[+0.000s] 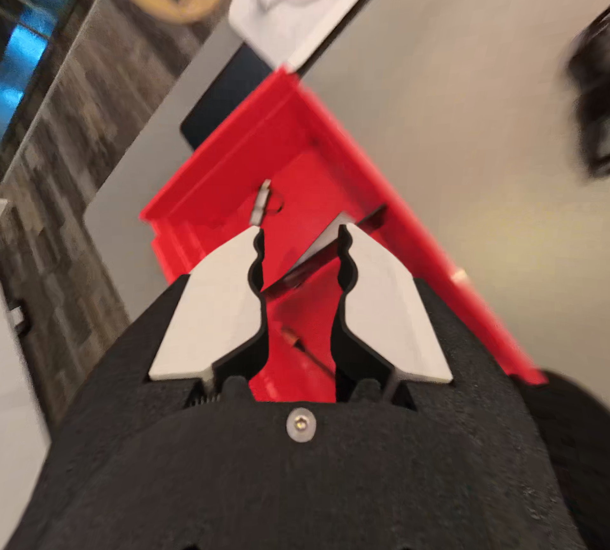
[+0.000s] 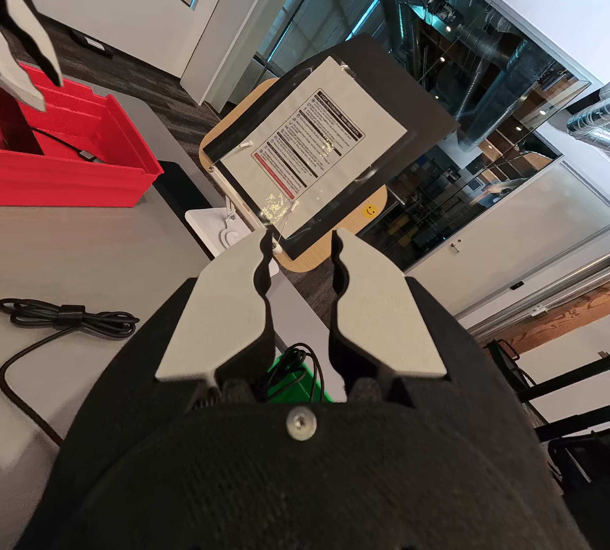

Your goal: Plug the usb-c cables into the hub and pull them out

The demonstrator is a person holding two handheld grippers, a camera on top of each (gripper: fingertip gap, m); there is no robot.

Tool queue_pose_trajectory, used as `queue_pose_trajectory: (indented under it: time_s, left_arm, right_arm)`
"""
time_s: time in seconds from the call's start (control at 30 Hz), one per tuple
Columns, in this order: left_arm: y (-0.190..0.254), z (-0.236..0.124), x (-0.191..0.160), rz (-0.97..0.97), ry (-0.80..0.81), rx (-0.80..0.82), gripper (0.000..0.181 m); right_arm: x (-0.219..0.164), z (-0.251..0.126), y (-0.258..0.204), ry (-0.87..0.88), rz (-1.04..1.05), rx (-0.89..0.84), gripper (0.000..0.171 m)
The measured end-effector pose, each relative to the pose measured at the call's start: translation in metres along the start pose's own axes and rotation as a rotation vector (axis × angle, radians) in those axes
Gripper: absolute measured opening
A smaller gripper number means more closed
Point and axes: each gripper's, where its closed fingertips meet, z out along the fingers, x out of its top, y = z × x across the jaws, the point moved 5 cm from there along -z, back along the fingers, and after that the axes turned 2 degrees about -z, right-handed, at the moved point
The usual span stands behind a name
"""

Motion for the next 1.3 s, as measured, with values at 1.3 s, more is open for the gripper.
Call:
queue_pose_trajectory:
  time_s: [1.3]
  left_arm:
    - [-0.072, 0.175, -0.060, 0.751, -0.494, -0.363, 0.021]
  right_arm:
    - [-0.053, 0.045, -0.014, -0.234, -0.088, 0.070, 0.036]
